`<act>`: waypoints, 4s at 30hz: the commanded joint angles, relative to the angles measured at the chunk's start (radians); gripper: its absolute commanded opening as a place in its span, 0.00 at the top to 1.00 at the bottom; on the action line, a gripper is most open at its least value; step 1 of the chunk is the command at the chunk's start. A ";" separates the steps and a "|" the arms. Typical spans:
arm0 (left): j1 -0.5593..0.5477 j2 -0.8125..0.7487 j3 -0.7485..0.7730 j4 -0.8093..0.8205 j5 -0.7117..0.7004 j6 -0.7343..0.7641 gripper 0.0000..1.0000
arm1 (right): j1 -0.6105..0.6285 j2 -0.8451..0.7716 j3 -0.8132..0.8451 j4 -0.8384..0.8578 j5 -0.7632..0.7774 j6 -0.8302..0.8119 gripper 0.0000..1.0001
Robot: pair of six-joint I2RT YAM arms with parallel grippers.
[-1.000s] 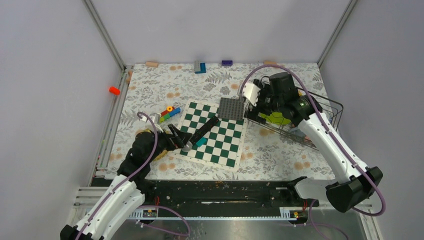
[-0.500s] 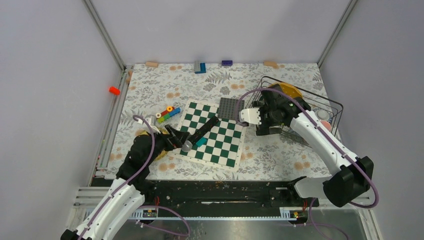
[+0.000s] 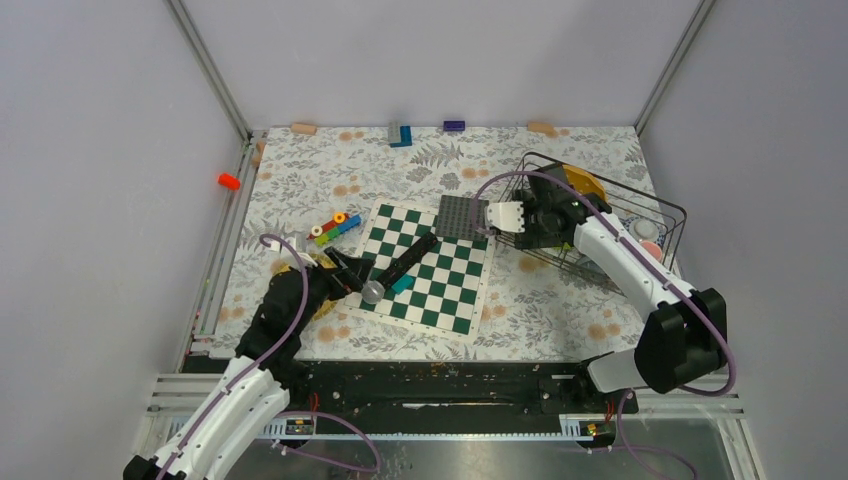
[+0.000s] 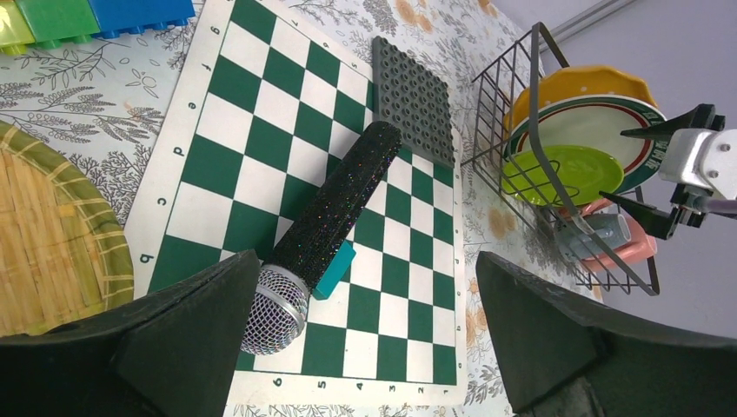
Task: Unload the mixed dishes from the dish rack
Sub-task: Pick up the plate from the dish rack.
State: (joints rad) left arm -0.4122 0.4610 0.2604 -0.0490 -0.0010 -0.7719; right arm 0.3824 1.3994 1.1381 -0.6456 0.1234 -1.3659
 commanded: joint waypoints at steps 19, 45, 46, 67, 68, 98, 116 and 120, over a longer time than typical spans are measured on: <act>-0.002 0.003 0.024 0.004 -0.098 -0.011 0.01 | -0.063 0.085 -0.080 0.185 0.072 -0.101 0.46; -0.002 0.070 0.068 0.028 -0.172 -0.023 0.01 | -0.065 0.044 -0.116 0.233 0.161 -0.125 0.80; -0.001 0.069 0.069 0.032 -0.172 -0.022 0.01 | -0.065 0.035 -0.116 0.231 0.165 -0.127 0.81; -0.002 0.026 0.062 0.071 -0.131 -0.024 0.01 | -0.064 -0.183 -0.141 0.228 0.136 -0.206 1.00; -0.002 0.021 0.060 0.071 -0.128 -0.024 0.01 | -0.064 -0.198 -0.144 0.228 0.126 -0.212 1.00; -0.002 -0.130 0.044 -0.038 -0.033 -0.031 0.01 | 0.035 -0.438 0.017 0.137 -0.272 0.074 1.00; -0.003 -0.193 0.041 0.116 0.244 0.031 0.01 | 0.044 -0.508 -0.083 0.846 -0.505 1.355 1.00; -0.003 -0.189 0.015 0.222 0.343 0.024 0.01 | 0.044 -0.548 -0.224 0.937 -0.513 1.821 1.00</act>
State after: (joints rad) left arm -0.4126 0.2779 0.2901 -0.0025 0.2012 -0.7647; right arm 0.4202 0.8936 1.0134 0.0608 -0.3927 -0.1108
